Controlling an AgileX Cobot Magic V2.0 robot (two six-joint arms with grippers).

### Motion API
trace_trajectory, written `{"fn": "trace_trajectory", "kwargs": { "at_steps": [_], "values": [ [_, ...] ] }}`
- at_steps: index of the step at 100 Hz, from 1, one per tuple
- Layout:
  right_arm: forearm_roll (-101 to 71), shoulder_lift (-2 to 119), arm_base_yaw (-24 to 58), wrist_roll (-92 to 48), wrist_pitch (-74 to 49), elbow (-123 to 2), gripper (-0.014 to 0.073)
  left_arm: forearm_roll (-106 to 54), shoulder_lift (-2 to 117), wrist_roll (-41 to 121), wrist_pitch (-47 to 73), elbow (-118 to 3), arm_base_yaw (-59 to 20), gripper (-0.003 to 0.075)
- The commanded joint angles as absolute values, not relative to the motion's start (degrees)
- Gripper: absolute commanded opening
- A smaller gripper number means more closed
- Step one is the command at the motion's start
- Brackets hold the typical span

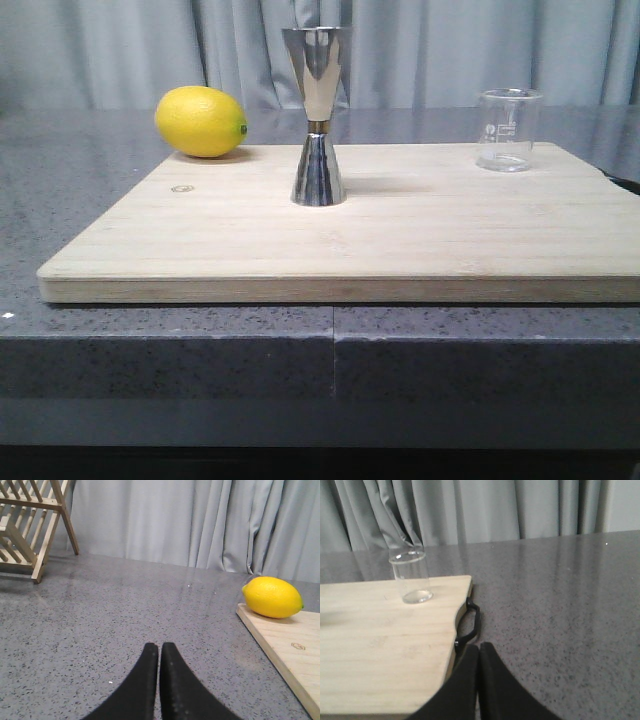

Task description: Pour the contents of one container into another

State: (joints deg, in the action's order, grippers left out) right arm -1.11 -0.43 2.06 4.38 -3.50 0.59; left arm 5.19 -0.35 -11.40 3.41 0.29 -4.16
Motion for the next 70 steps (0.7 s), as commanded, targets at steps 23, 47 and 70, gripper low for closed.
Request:
{"fn": "trace_trajectory", "kwargs": {
  "at_steps": [23, 47, 70],
  "values": [
    [0.47, -1.73, 1.61, 5.48, 1.42, 2.09, -0.005, 4.76, -1.62, -11.31, -0.66, 1.5, -3.96, -0.0021],
    [0.47, -1.73, 0.28, 5.48, 0.96, 2.09, -0.005, 4.76, -1.62, -11.31, -0.66, 1.5, -3.96, -0.0021],
    [0.47, -1.73, -0.61, 5.48, 0.96, 2.09, -0.005, 4.76, -1.62, -11.31, -0.66, 1.5, -3.96, -0.0021]
  ]
}}
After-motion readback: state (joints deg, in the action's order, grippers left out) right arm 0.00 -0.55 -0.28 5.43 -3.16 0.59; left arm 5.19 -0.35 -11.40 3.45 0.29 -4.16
